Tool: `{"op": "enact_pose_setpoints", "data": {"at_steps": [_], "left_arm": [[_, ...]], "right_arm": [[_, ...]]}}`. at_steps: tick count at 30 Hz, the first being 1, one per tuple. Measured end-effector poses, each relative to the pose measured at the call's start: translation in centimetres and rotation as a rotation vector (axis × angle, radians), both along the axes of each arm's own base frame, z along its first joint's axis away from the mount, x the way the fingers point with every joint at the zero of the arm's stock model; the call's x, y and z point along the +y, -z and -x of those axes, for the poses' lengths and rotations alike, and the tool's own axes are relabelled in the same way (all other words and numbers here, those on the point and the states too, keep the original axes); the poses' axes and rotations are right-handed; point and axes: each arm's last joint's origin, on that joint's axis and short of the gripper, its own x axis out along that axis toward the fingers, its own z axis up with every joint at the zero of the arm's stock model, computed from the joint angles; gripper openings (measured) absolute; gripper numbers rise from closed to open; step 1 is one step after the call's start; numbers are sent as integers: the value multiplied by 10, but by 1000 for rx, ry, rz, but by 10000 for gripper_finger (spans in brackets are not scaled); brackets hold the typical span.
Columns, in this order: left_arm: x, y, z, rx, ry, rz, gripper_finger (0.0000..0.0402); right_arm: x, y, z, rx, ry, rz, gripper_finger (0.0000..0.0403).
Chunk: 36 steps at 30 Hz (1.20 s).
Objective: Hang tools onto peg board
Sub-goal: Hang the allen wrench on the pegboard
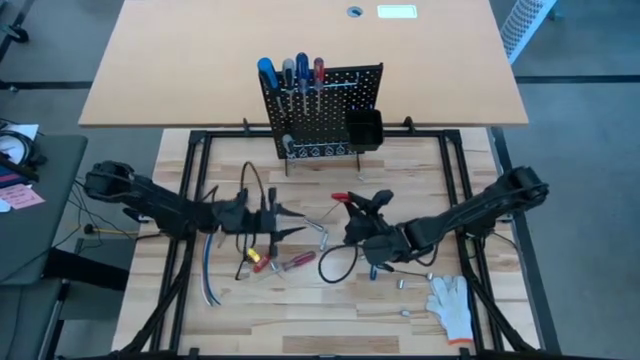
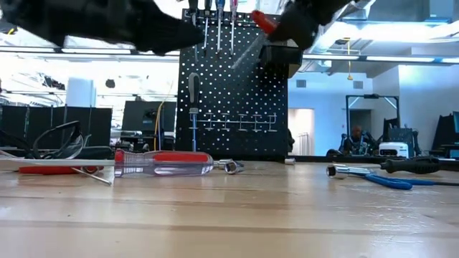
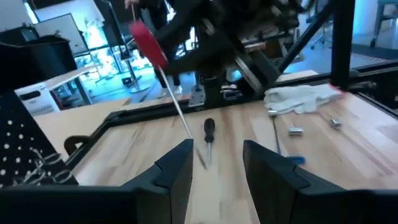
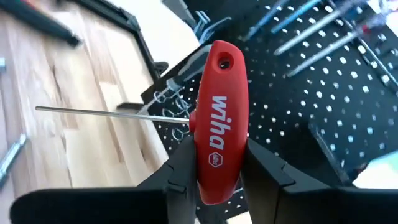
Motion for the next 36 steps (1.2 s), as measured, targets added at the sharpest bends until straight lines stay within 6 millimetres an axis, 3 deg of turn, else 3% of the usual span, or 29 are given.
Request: {"op": "enact_pose_setpoints", "data": {"at_steps": [4,8,12,18,29,36], "left_arm": [[16,-7,-14,-4,-6,7,137],[19,-4,-36,24,9,13,139],[22,2,-51,64,-83,1,139],[22,5,-52,80,-115,-1,123],[19,5,-52,79,-113,21,14],[21,7,-51,86,-120,57,3]], "right_arm": [[2,1,-14,0,-20,53,96],[0,0,-26,2,-48,102,96],[-1,6,-33,20,-69,133,96],[-1,8,-34,28,-66,136,96],[0,11,-33,44,-66,131,95],[2,17,-31,24,-94,71,98]]}}
